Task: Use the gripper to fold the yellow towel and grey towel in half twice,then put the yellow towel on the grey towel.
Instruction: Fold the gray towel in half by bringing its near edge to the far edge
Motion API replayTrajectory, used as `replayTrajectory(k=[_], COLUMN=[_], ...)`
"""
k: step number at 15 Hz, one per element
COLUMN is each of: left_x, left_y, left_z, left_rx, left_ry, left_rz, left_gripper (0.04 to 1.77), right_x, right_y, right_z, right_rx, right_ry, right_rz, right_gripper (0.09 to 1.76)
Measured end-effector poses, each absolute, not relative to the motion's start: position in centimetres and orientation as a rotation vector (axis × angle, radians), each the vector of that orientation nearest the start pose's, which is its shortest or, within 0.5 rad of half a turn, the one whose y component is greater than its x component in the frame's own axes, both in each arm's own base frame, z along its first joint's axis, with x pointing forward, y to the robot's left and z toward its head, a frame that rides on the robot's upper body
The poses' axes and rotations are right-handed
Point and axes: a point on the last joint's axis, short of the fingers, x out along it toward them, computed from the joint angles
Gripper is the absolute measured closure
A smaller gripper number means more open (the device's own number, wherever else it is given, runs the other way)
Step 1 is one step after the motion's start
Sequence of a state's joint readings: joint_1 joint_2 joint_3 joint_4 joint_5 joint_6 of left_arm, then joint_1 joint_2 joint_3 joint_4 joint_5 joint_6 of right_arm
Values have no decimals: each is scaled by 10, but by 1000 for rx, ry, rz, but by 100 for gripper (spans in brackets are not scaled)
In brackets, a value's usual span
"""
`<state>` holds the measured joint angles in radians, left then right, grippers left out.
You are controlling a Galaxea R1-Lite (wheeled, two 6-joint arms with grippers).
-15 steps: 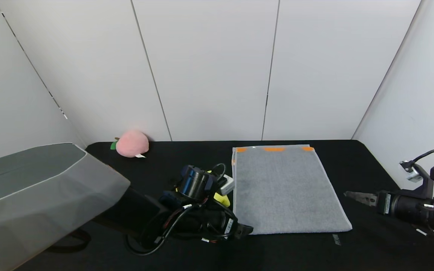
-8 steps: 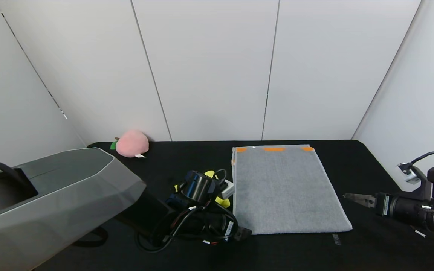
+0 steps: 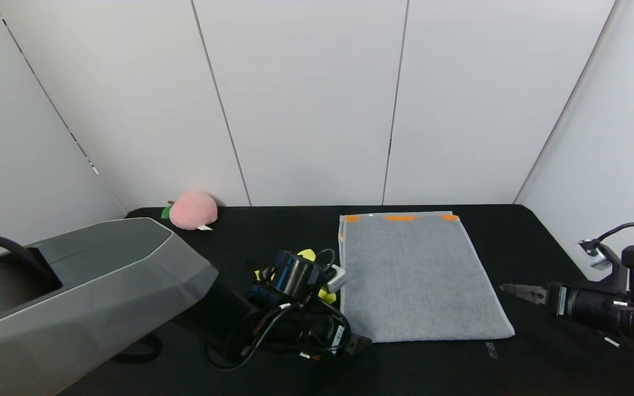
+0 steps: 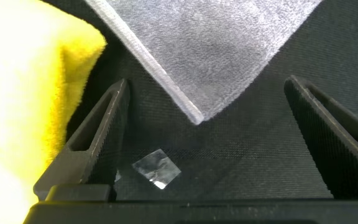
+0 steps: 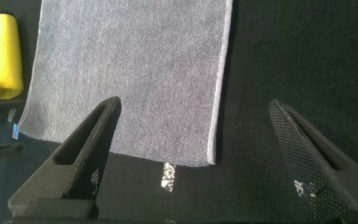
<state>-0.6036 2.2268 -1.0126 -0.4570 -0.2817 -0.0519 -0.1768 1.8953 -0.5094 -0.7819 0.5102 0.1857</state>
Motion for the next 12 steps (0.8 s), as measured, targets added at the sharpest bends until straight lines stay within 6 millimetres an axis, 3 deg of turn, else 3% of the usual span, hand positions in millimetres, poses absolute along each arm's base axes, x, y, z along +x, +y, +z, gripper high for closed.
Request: replayTrajectory(k=[12], left_x=[305], left_y=[-245], left_z=[28], left_rx=[99], left_ry=[796], left_rz=[-874], left_gripper=[9], right_x=[282], right_y=[-39], right_z=[68], right_rx=[383], right_ry=[602], right_rz=[269], right_gripper=[14])
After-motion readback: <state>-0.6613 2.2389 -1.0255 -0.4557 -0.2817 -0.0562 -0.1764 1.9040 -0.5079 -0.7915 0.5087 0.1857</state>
